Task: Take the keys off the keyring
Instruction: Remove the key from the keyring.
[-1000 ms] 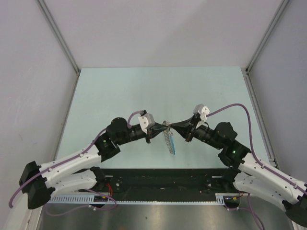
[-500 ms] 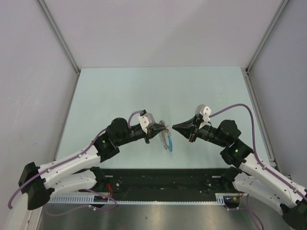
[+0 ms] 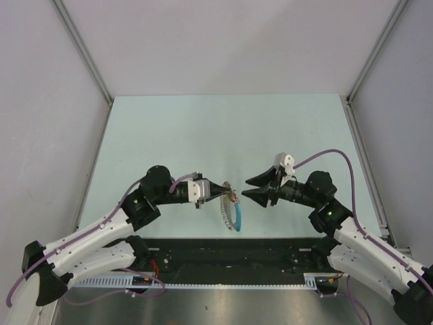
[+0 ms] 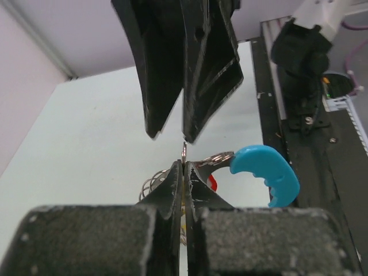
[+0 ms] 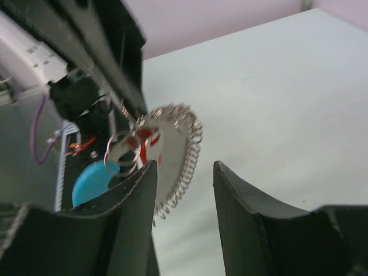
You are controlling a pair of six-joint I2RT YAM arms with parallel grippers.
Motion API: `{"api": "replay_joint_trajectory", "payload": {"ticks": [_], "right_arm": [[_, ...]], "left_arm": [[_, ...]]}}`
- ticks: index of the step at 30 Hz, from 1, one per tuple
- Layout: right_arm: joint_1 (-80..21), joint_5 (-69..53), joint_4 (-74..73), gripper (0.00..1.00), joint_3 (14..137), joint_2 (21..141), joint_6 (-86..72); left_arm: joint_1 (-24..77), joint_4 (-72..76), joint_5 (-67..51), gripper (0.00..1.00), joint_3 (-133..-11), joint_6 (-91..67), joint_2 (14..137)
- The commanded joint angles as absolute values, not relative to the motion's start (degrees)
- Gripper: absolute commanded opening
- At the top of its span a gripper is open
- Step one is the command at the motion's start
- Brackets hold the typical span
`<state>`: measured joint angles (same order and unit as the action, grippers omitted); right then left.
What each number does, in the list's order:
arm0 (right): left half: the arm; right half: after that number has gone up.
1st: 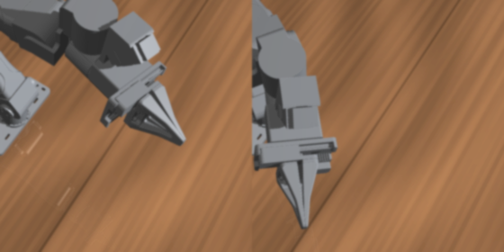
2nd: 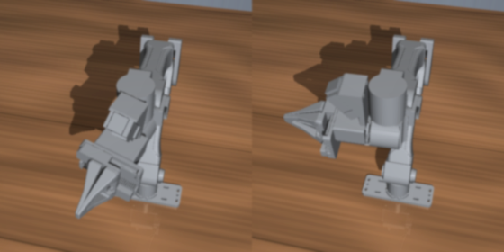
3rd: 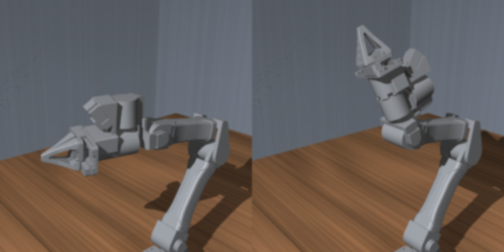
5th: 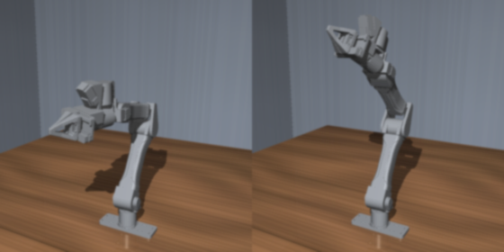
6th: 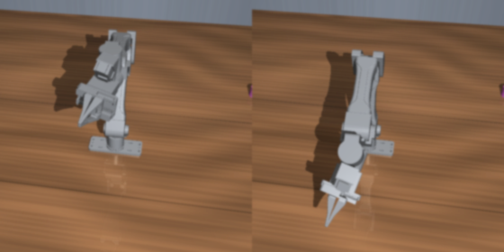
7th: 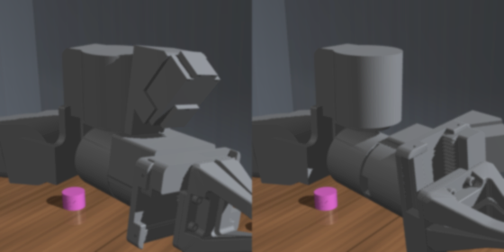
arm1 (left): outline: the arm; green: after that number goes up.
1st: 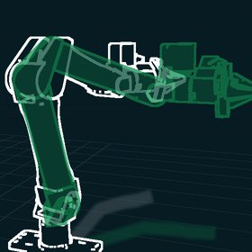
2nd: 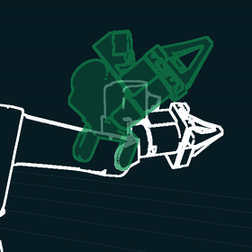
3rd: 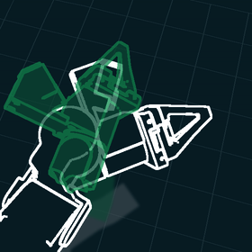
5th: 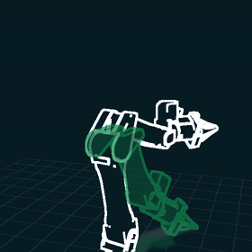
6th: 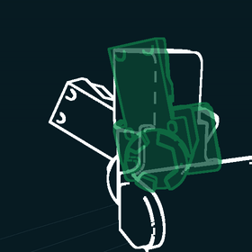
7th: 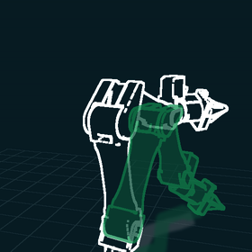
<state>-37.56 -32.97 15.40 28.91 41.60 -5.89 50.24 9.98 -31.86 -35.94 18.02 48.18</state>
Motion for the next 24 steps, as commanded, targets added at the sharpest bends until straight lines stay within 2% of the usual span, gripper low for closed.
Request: {"api": "replay_joint_trajectory", "payload": {"ticks": [1, 6, 9, 16, 17, 21, 24], "right_arm": [[-37.5, -46.5, 27.3, 0.49, 25.2, 40.4, -10.3], [-39.2, -50.7, 31.0, 0.49, 22.9, 38.3, -10.0], [-41.4, -48.1, 30.4, 0.49, 22.7, 38.4, -7.6], [-46.1, -45.0, 33.6, 0.50, 22.8, 41.7, -4.9], [-47.3, -44.4, 33.5, 0.49, 22.9, 41.7, -4.7], [-49.0, -41.8, 32.2, 0.33, 22.9, 40.8, -2.6], [-49.1, -40.3, 30.2, 0.34, 22.8, 39.0, -2.1]], "left_arm": [[47.2, 4.6, -48.9, 0.01, -43.2, 25.7, 48.3], [47.1, 3.6, -57.4, 0.00, -41.9, 31.9, 48.0], [47.0, 0.4, -61.2, 0.00, -43.9, 34.0, 50.4], [47.0, -0.4, -62.9, 0.00, -45.5, 34.0, 52.3], [47.0, -0.5, -62.9, 0.00, -45.7, 34.0, 52.4], [47.0, -0.6, -62.1, 0.00, -45.7, 34.5, 52.5], [47.0, -1.8, -61.5, 0.00, -45.7, 35.4, 52.5]]}}
